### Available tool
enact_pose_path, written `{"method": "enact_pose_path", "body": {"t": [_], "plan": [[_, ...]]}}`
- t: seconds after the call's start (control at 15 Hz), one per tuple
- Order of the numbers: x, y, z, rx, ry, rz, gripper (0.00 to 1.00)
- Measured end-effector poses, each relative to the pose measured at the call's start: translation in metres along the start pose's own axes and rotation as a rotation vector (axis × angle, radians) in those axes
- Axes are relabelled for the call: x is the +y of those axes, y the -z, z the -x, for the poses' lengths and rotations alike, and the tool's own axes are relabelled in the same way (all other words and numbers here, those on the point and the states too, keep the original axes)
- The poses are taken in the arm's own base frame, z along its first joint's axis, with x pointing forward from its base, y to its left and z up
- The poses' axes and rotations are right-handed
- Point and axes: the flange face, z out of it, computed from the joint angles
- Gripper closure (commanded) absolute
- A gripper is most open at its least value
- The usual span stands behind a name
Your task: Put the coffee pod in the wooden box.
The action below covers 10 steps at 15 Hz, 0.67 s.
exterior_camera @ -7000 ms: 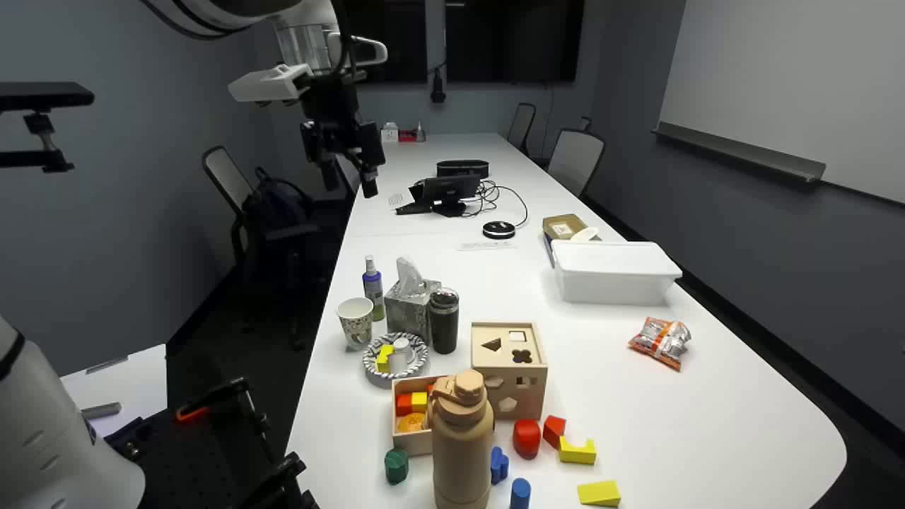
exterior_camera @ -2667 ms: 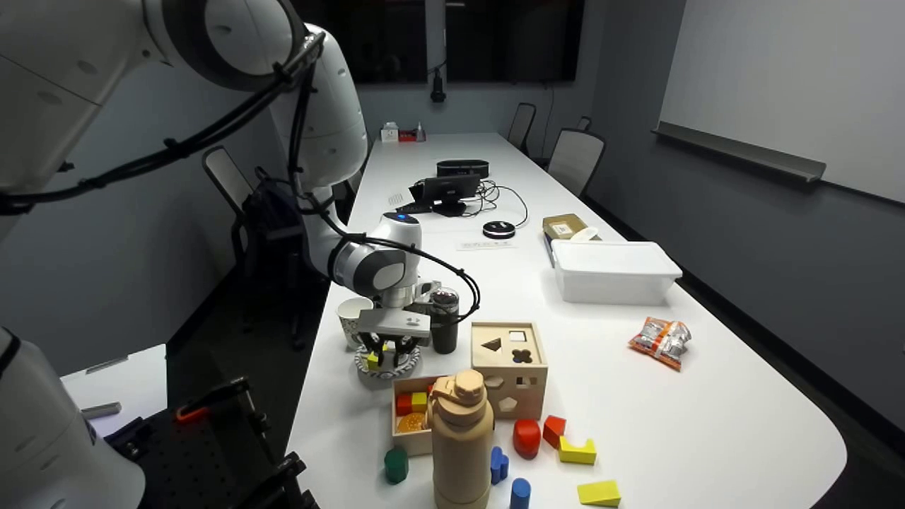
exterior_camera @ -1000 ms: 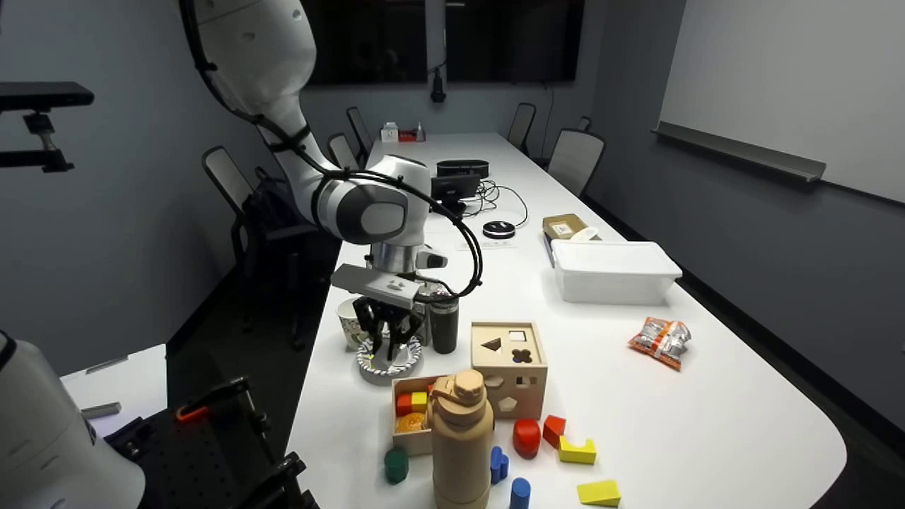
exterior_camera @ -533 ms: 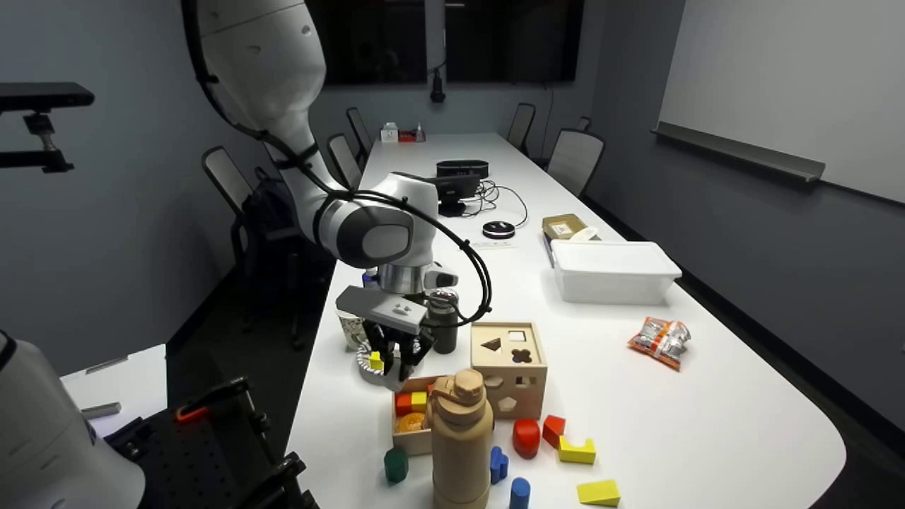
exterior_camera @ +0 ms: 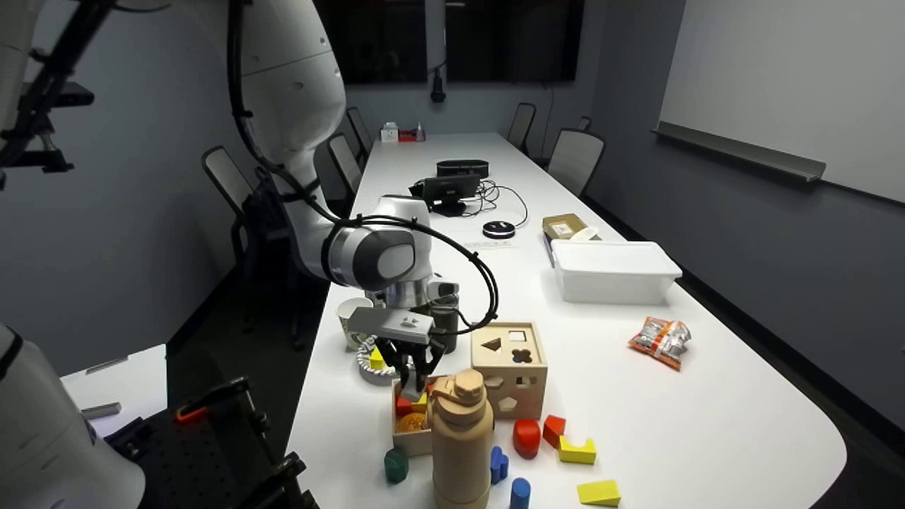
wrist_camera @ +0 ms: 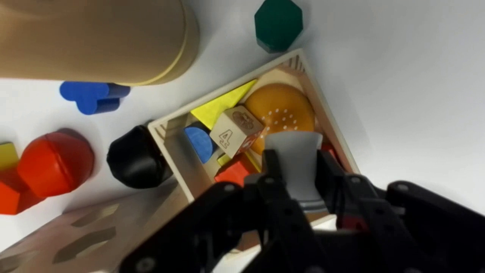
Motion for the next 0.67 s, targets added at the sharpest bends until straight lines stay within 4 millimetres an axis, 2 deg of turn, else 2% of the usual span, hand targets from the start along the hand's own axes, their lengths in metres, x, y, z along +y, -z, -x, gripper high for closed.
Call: {"method": "enact_pose_path", "body": {"t": [0.47,0.53,0.6,0.67], "plan": [[0.010,-0.038,-0.019,-0.015,-0.020,0.052,0.93],[0.011,-0.039,-0.020,-0.015,-0.020,0.053,0.77],[0.011,-0.039,-0.020,-0.015,-0.020,0.053,0.46],[0.011,-0.039,-0.020,-0.016,-0.021,0.052,0.47]]}}
